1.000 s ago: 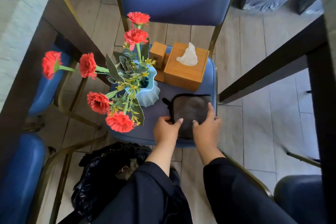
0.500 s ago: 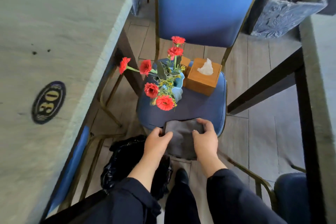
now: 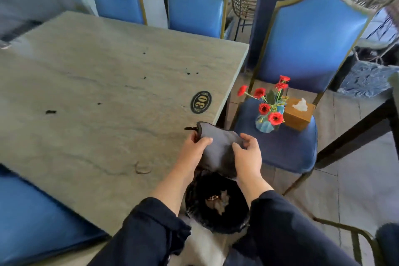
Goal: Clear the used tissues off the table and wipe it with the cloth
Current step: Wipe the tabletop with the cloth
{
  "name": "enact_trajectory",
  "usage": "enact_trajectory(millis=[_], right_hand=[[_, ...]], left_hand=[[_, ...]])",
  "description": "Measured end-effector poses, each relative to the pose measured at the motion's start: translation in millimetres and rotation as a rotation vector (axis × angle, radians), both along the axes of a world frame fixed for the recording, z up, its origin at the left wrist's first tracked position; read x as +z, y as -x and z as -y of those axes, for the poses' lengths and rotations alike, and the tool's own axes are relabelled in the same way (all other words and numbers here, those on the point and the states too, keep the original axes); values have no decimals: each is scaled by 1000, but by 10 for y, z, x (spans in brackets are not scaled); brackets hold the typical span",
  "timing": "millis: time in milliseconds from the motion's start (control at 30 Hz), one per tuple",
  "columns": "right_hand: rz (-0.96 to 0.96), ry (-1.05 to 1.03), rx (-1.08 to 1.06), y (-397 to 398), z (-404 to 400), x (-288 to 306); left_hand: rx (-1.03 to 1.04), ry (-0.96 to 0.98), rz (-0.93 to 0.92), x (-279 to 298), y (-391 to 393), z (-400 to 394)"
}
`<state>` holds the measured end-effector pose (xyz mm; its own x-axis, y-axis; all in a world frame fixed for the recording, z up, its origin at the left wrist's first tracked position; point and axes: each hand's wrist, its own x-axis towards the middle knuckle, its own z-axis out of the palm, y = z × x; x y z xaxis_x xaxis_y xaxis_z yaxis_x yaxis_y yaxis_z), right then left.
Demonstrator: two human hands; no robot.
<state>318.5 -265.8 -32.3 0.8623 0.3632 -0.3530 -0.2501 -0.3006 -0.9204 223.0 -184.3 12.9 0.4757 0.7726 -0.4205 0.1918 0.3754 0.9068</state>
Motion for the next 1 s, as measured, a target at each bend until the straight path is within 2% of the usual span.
enact_trajectory(millis=[100, 200, 433, 567, 700, 800, 867, 933, 1000], right_hand=[[-63, -51, 59, 357, -178, 100], [-31, -77, 156, 615, -340, 204], [246, 28, 357, 954, -699, 245], [396, 40, 477, 1032, -903, 176], [467, 83, 551, 1084, -1064, 87], [524, 223, 625, 1130, -1125, 3], [598, 393, 670, 1197, -1132, -41], [736, 629, 649, 1301, -1102, -60], [874, 749, 583, 1444, -1087, -62]], left_hand=[[13, -7, 53, 162, 464, -136], [21, -37, 63, 192, 868, -270], [149, -99, -14, -82, 1442, -503], [85, -157, -8, -182, 1589, -727], [-154, -446, -185, -281, 1672, -981], [-269, -596, -299, -370, 1713, -1101], [-341, -668, -396, -438, 1761, -1166], [-381, -731, -514, -491, 1833, -1231], [-337, -829, -661, -494, 1923, -1319]])
